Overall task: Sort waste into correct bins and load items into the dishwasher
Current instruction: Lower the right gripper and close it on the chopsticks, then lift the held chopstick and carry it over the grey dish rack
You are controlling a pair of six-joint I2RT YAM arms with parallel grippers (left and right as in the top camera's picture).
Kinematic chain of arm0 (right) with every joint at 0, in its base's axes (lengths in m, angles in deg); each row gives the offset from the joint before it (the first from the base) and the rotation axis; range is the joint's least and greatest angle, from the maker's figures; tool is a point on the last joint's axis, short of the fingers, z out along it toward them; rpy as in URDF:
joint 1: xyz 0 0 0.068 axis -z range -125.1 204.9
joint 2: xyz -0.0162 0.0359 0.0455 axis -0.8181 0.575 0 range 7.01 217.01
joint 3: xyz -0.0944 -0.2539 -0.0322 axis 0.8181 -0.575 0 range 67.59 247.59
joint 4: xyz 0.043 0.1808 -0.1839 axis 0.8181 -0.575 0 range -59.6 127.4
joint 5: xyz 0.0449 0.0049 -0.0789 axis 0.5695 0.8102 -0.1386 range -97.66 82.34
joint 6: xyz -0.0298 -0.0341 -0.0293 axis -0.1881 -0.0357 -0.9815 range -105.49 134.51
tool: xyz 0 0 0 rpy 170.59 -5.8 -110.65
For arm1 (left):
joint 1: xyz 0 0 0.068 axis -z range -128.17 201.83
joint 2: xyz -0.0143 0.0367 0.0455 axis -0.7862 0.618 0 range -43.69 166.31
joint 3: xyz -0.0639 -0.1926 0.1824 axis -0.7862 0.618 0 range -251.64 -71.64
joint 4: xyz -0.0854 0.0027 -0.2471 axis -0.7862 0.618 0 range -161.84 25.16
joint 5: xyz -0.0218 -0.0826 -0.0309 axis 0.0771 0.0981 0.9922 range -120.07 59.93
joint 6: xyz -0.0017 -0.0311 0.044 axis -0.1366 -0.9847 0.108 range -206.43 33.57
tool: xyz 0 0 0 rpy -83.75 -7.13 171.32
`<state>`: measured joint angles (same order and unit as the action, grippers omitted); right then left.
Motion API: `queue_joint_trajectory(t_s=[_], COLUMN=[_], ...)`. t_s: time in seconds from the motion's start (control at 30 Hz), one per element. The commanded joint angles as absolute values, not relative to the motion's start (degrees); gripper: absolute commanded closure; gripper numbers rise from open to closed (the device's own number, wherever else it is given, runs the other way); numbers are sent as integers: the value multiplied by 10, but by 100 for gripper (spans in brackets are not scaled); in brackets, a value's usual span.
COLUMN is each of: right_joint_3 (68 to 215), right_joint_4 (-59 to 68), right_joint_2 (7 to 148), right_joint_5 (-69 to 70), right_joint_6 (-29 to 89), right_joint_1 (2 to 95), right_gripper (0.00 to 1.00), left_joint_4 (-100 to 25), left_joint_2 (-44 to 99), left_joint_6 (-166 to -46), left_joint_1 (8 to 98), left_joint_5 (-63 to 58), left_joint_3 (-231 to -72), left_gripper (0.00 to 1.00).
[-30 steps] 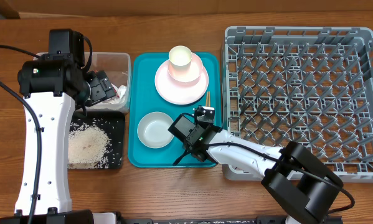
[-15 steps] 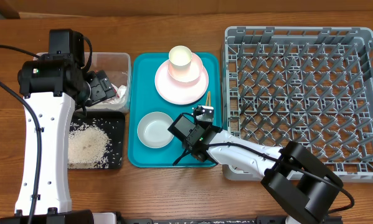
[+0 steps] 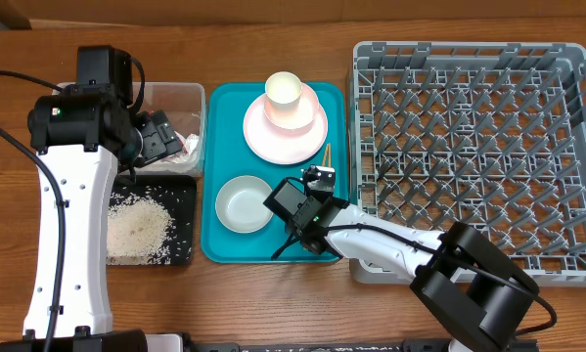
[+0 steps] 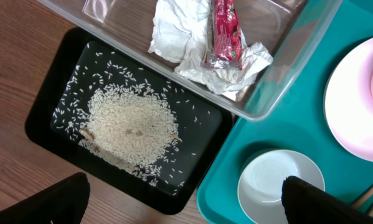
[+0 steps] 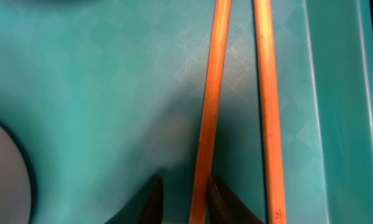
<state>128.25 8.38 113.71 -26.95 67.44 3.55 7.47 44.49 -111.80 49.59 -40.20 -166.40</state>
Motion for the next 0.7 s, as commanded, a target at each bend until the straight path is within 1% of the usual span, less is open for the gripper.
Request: queue_joint_trajectory(t_s=[0.0,0.17,0.4,0.67], right_joint_3=[1276,1276,1276,1277], right_joint_4=[86,87,100,99], right_joint_2=[1146,1149,1174,1174], right_joint_5=[-273,-305,-296,-290], right_joint_6=[679,679,679,680], right_joint_1=[39,40,40,40], right_gripper=[73,72,73,87], left_joint_4=[75,75,75,75], left_joint_2=[445,445,445,445], left_joint_6=[-1120,-1120,-1120,-1120], left_joint_1=[496,496,496,496], left_joint_5=[-406,-406,-406,-406], left_joint_3=[-1669,-1669,-1669,-1669], left_gripper=[0,0,0,0])
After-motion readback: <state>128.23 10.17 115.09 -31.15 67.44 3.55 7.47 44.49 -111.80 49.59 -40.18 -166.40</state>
